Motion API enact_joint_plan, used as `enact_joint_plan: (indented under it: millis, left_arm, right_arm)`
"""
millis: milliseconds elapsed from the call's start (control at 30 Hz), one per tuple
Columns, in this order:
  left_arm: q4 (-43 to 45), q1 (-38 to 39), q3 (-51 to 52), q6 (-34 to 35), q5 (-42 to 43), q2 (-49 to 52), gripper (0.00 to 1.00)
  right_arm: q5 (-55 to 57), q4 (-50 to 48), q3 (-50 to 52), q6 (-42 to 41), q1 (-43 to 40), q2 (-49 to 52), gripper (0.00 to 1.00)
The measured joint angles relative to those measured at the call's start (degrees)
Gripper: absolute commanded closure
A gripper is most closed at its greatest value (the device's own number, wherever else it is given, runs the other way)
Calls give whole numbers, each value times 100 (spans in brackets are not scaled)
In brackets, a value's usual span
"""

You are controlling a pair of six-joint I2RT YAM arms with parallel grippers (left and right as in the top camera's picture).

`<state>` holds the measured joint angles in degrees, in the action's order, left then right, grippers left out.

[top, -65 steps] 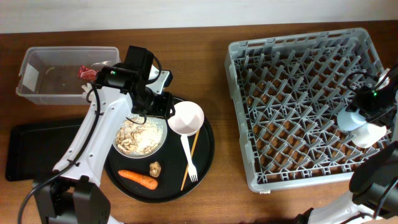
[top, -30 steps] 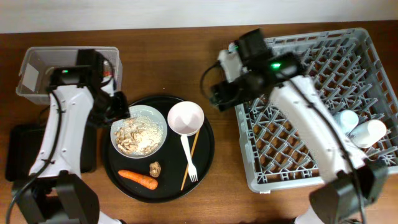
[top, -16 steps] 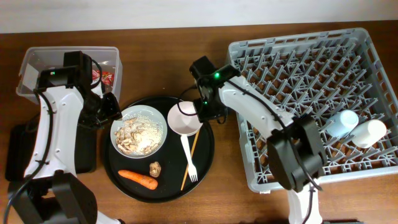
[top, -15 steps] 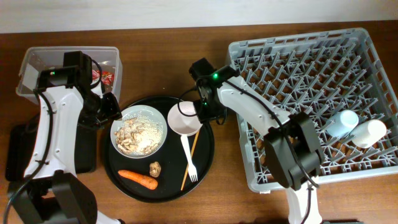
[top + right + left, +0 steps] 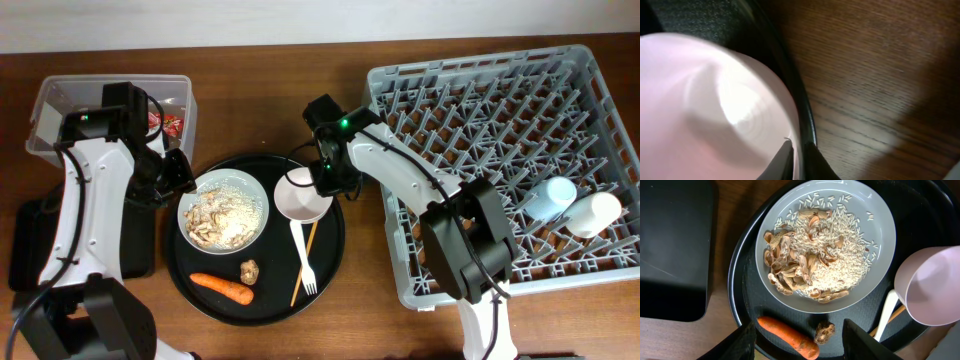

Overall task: Sort waste into correct bins and load items into the dishwasher rack
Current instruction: 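Reach the right gripper to the pink bowl and grasp its rim, then carry the pink bowl with the right gripper into the rack and release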

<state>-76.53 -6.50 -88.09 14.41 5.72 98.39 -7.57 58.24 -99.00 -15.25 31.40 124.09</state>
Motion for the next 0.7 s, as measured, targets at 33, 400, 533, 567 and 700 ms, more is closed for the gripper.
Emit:
enact_joint_plan:
  millis: [33,400,533,567,700]
  left_arm:
    - [-2,0,0,0,0,0,45]
    - [-46,0,0,2,0,0,41]
    - [-66,0,0,2,0,0,41]
    - [-66,0,0,2,0,0,40]
    - [-107,0,0,0,0,0,40]
  right_arm:
    - [-15,-2,0,-4,0,0,96]
    - [-68,46,0,4,0,0,96]
    - [-66,131,0,4,0,-42,96]
    - [-66,136,0,7,0,-83,96]
    - [-22,201,0,4,-22,-466,96]
